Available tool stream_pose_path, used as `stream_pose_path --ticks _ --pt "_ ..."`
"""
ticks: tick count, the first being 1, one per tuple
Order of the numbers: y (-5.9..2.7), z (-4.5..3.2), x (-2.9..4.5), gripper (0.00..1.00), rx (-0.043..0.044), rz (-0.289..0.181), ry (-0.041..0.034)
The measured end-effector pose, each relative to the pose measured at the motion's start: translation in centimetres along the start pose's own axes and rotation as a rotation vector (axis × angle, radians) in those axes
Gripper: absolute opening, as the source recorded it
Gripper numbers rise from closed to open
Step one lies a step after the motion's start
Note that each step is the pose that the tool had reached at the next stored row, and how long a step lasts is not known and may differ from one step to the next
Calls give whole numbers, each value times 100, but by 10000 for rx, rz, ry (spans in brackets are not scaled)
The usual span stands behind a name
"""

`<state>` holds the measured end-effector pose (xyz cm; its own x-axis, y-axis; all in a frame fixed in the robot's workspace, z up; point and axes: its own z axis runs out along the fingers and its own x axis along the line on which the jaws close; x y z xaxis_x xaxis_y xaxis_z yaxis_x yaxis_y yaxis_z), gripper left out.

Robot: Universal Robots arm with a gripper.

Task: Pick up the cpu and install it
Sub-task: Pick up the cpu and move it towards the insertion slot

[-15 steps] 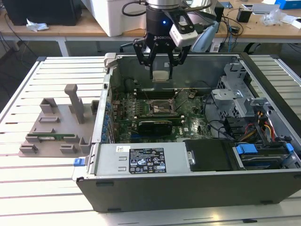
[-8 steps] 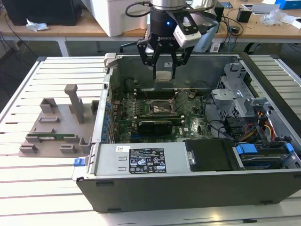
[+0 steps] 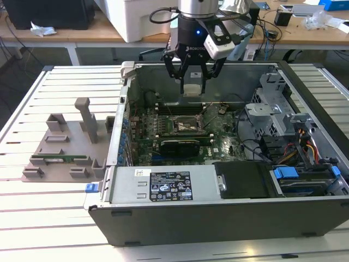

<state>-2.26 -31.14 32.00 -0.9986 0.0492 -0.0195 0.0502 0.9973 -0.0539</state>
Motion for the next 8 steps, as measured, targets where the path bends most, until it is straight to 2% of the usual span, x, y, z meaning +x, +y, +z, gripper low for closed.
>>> stream_pose_path --ticks 3,8 --pt "32 84 3 54 2 -47 -1" --pt "44 141 4 54 1 -55 -2"
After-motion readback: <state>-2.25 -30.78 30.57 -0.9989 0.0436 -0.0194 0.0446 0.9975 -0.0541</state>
